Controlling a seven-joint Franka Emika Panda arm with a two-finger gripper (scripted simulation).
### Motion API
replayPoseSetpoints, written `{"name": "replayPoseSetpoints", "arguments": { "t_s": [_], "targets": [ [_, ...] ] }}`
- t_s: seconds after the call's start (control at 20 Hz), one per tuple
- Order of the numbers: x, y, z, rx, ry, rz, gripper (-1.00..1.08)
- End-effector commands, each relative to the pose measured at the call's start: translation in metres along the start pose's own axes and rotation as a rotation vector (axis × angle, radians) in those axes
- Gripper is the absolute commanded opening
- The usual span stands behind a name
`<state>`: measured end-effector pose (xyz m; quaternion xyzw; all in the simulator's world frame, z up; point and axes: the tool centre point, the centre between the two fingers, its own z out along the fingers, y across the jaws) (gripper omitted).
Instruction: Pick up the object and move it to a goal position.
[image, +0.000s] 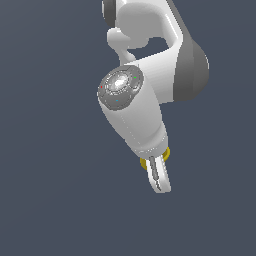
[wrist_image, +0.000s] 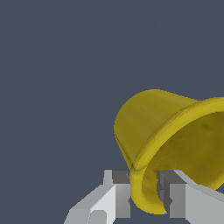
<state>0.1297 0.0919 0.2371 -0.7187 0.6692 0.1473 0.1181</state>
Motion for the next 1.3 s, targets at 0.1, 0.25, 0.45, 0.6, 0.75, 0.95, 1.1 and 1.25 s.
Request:
{"name": "replayPoseSetpoints", "arguments": {
  "t_s": [0.1, 0.25, 0.45, 0.6, 0.75, 0.95, 1.1, 1.25],
  "targets": [
    [-0.053, -0.009, -0.041, 0.075, 0.007, 0.001, -1.00],
    [-0.085, -0.014, -0.065, 0.120, 0.013, 0.003, -1.00],
    [-0.125, -0.018, -0.095, 0.174, 0.023, 0.004, -1.00],
    [-0.147, -0.021, -0.111, 0.205, 0.030, 0.005, -1.00],
    [-0.163, -0.022, -0.122, 0.226, 0.035, 0.006, -1.00],
    [-0.174, -0.023, -0.130, 0.241, 0.040, 0.006, -1.00],
    [-0.177, -0.024, -0.133, 0.245, 0.041, 0.006, -1.00],
    [-0.178, -0.024, -0.134, 0.246, 0.042, 0.006, -1.00]
  ]
}}
